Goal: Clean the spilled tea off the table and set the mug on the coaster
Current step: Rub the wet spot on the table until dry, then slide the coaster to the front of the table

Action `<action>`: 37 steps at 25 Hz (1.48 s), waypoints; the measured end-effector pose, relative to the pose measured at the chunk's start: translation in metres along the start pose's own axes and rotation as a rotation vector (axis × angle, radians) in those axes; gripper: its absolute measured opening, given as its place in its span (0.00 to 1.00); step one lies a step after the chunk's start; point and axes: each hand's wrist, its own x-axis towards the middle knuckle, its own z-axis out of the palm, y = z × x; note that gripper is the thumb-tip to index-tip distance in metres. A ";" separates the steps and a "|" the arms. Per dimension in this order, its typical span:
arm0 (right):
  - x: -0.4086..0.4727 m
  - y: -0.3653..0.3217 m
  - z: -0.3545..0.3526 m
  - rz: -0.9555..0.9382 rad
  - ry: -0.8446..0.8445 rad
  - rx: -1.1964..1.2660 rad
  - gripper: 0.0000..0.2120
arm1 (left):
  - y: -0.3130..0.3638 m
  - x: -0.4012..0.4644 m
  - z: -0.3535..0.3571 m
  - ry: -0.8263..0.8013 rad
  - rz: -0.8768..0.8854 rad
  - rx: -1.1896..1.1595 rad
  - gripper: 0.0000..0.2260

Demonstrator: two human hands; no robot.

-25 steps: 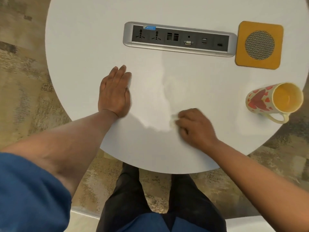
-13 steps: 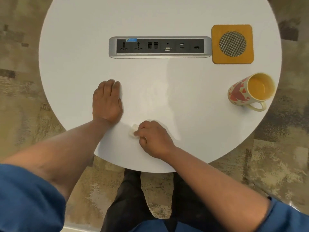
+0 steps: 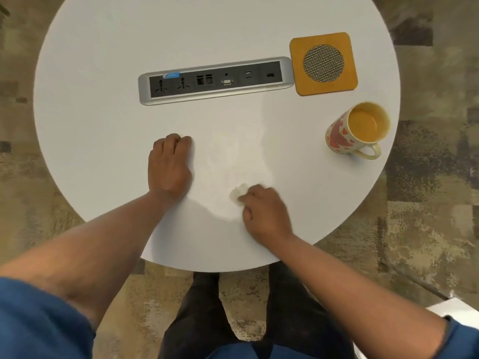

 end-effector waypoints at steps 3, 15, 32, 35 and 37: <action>-0.005 -0.019 0.018 -0.110 -0.187 0.210 0.15 | 0.003 0.003 -0.005 -0.027 0.028 -0.017 0.20; -0.063 0.147 -0.089 0.858 0.818 0.679 0.10 | 0.169 0.025 0.020 -0.200 0.601 -0.076 0.19; -0.069 0.292 -0.045 1.333 0.435 1.183 0.16 | 0.225 0.031 0.051 -0.088 0.657 -0.055 0.11; -0.066 0.282 -0.048 1.298 0.519 1.112 0.12 | 0.228 0.035 0.048 -0.074 0.669 -0.091 0.08; -0.058 0.269 -0.057 1.231 0.616 1.047 0.07 | 0.229 0.036 0.044 -0.073 0.672 -0.100 0.07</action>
